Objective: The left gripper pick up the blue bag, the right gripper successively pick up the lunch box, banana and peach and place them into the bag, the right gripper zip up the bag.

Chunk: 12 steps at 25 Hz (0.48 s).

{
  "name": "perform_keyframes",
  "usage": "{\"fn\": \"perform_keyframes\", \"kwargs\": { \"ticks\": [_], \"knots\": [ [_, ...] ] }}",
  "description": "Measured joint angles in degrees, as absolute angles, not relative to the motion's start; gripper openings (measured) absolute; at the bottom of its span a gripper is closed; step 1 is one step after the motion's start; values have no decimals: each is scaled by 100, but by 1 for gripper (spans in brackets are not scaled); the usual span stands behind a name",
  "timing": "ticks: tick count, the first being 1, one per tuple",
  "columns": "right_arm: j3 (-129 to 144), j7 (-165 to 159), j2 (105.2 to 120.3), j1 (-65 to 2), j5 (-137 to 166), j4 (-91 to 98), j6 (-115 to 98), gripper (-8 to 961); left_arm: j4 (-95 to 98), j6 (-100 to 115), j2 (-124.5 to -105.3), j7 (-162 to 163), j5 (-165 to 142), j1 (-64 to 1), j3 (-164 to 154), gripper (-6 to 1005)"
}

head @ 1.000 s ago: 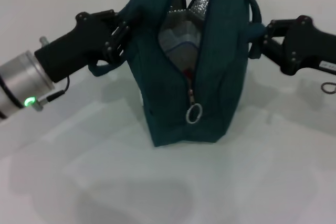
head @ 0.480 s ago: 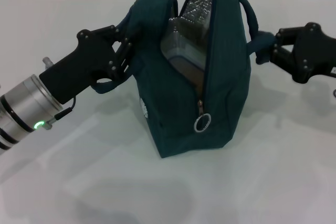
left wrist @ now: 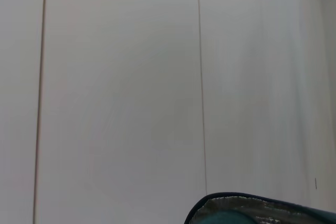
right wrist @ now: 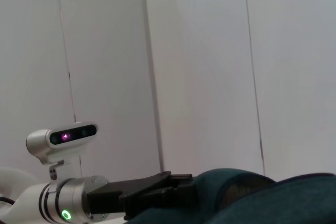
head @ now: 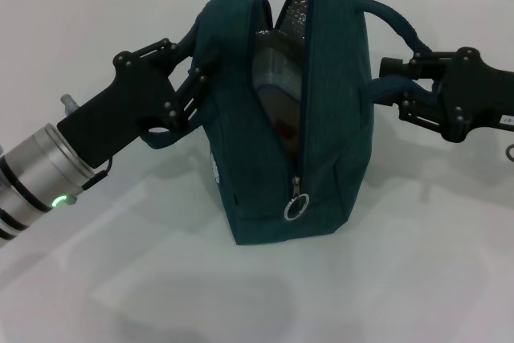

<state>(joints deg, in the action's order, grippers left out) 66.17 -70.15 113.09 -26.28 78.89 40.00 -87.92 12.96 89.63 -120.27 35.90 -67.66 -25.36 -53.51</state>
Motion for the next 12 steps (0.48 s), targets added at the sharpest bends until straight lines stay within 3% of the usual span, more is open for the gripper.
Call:
{"fn": "perform_keyframes", "kwargs": {
  "ticks": [6,8,12],
  "knots": [
    [6188,-6921,11323,-2473,7888,4001,-9047,220,1181,8950,-12032,3309,-6743,-2550,-5363,313],
    [5815,-6704,11337,-2297,7984,4080,-9651,453,1116,8937,-12032,3303,-6743,-2605,-5357,311],
    [5751,-6627,11214,-2153,8214,4251,-10161,619,1091,8933,-12029,3301,-6742,-2631,-5352,307]
  ]
}}
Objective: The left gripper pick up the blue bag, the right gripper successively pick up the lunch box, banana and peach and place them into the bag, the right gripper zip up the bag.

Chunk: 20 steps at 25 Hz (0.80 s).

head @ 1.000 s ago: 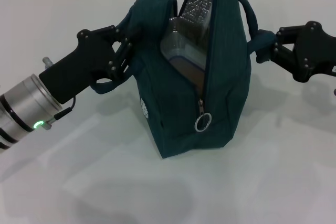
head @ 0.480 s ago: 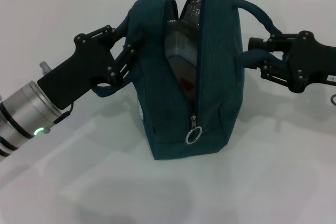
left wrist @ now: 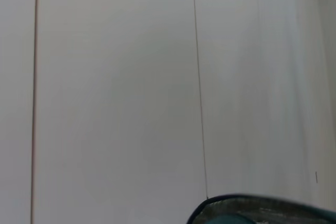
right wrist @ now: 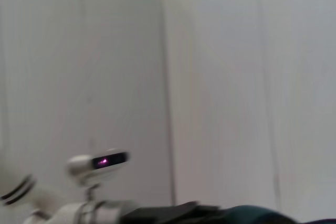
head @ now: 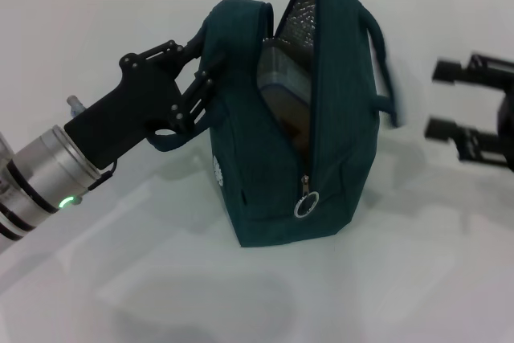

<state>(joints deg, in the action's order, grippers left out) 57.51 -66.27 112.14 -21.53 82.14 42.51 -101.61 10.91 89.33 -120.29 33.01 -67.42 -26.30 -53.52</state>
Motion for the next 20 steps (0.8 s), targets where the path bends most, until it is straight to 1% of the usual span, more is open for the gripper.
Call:
{"fn": "perform_keyframes", "kwargs": {
  "ticks": [1,3,6,8,9,10,11,13,20],
  "knots": [
    [5753,-6627,11163,-2117,8301,4294,-10293,661,1090,8932,-12028,3300,-6741,-2632,-5352,307],
    [5770,-6624,11110,-2102,8547,4338,-10513,668,1089,8931,-12027,3300,-6741,-2639,-5352,307],
    [5787,-6665,11120,-2222,9109,4341,-10694,678,1086,8924,-12025,3298,-6740,-2676,-5363,308],
    [5798,-6730,11212,-2400,9538,4240,-10595,680,1085,8923,-12025,3297,-6739,-2683,-5373,308],
    [5804,-6753,11293,-2531,9786,4151,-10500,679,1084,8922,-12024,3298,-6739,-2684,-5374,308],
    [5804,-6753,11293,-2531,9786,4151,-10500,678,1084,8923,-12025,3298,-6739,-2684,-5375,308],
    [5807,-6760,11415,-2690,10038,4012,-10340,677,1083,8924,-12026,3298,-6739,-2685,-5376,308],
    [5927,-6757,11567,-2954,10291,3708,-10048,675,1081,8937,-12028,3298,-6740,-2684,-5377,308],
    [6252,-6771,11610,-3481,10056,2846,-9347,675,1081,9069,-12032,3305,-6779,-2636,-5385,309]
  ]
}}
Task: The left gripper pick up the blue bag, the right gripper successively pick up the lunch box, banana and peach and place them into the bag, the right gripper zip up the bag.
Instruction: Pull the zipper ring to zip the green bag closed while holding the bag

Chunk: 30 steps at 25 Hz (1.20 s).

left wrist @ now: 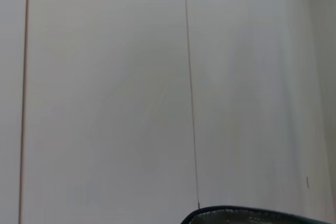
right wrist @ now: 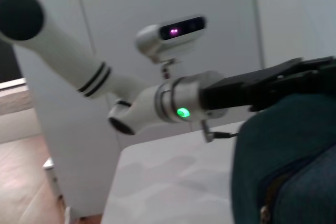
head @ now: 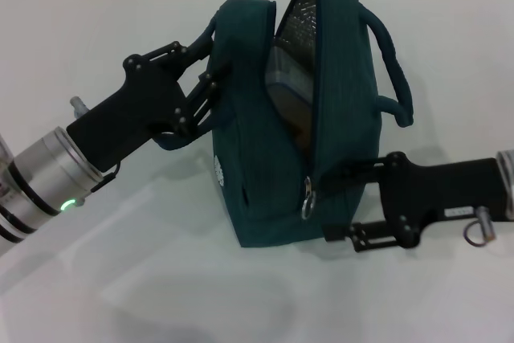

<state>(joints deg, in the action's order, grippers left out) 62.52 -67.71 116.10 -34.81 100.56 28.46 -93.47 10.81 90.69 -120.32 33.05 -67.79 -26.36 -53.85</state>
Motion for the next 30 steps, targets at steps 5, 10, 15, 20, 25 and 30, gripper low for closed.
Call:
{"fn": "perform_keyframes", "kwargs": {
  "ticks": [5,10,15,20,25,30],
  "knots": [
    [6713,-6771,11614,-3667,9501,2501,-8944,676,1081,9090,-12041,3317,-6770,-2639,-5543,309],
    [7490,-6777,11616,-3739,9172,2510,-8816,673,1074,9100,-12041,3327,-6769,-2635,-5553,309],
    [7591,-6833,11610,-3716,9114,2524,-8821,530,1011,9145,-12029,3328,-6757,-2629,-5555,310],
    [7549,-6851,11592,-3677,9114,2525,-8793,330,1011,9163,-12027,3299,-6771,-2628,-5555,310],
    [7563,-6487,11592,-3665,9134,2577,-8803,184,985,9173,-12036,3295,-6765,-2627,-5561,310],
    [7585,-6190,11588,-3527,9138,2823,-8923,84,935,9368,-12039,3286,-6740,-2588,-5559,311]
  ]
}}
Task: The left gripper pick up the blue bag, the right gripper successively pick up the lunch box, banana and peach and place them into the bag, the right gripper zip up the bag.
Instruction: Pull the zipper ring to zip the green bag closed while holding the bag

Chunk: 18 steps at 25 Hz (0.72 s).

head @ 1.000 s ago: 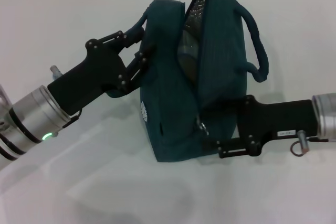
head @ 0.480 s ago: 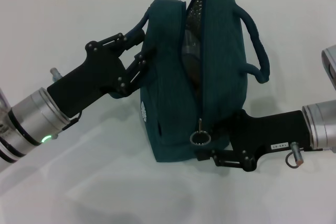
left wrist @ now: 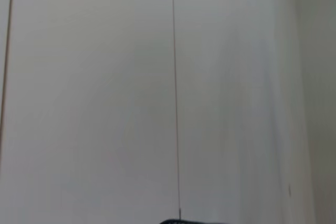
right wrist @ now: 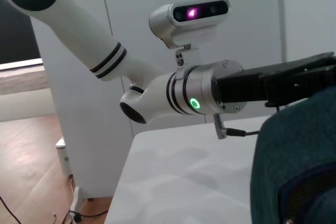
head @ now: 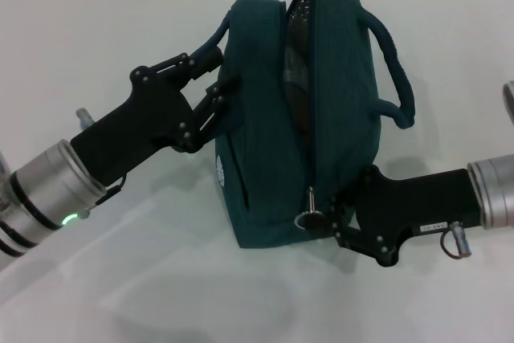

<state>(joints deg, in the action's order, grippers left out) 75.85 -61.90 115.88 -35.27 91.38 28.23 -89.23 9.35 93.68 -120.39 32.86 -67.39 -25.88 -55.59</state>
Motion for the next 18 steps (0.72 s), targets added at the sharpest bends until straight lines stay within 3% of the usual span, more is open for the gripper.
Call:
{"fn": "perform_keyframes", "kwargs": {
  "ticks": [3,14,18],
  "knots": [
    [7630,-6155,11577,-3402,9166,3091,-8995,24,932,9544,-12041,3286,-6684,-2517,-5535,311],
    [7285,-5136,11563,-3205,8693,3272,-9224,3,572,9985,-12011,3340,-6039,-2188,-5521,481],
    [7231,-4895,11564,-3227,8312,3244,-9168,3,540,10100,-12020,3139,-6040,-1741,-5666,612]
  ]
}}
